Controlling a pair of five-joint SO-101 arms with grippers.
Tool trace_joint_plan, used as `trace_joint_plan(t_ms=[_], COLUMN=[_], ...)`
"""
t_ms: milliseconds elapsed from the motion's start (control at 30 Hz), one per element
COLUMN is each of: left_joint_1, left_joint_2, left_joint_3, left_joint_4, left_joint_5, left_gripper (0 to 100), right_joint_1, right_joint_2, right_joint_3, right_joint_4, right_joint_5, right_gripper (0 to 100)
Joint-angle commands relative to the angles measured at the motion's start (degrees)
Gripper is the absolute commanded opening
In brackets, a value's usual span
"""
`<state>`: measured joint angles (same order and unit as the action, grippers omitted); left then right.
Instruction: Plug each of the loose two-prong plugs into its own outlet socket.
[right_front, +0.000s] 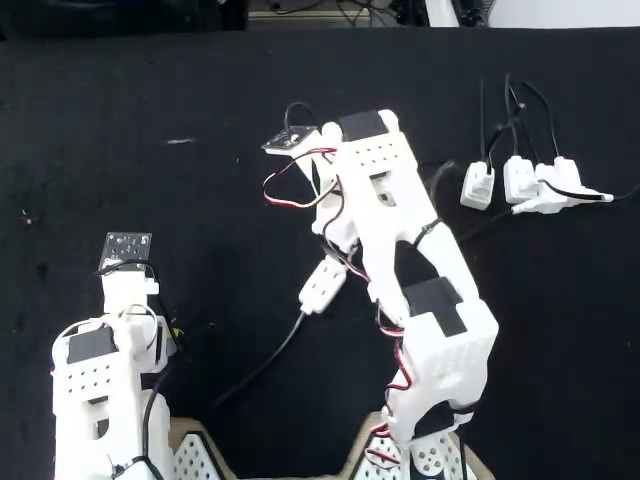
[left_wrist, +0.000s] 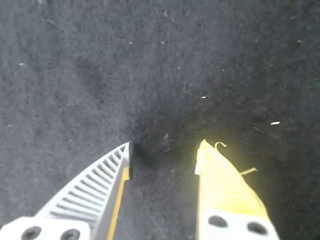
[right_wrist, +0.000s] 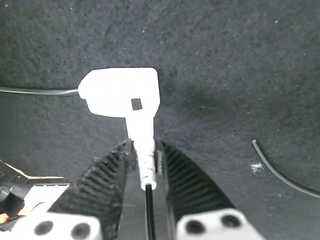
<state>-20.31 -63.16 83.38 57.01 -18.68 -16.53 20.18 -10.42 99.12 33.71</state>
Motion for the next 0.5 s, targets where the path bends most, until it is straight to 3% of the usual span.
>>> trace_joint_plan(t_ms=[0,467], left_joint_1=[0.48,0.4], left_joint_2=[-0.44,-0.44], left_joint_3=[-0.75,-0.92], left_joint_4=[-0.18,-0.18], left_joint_5=[-0.62,-0.62], left_gripper=[22,22], right_joint_1=[-1.32,-1.14], right_joint_2=[-0.31,3.56], right_joint_3=[-0.4,-0.92], right_joint_4=[1.76,1.67], right_joint_5=[-0.18,-0.18], right_gripper=[1.0,1.0])
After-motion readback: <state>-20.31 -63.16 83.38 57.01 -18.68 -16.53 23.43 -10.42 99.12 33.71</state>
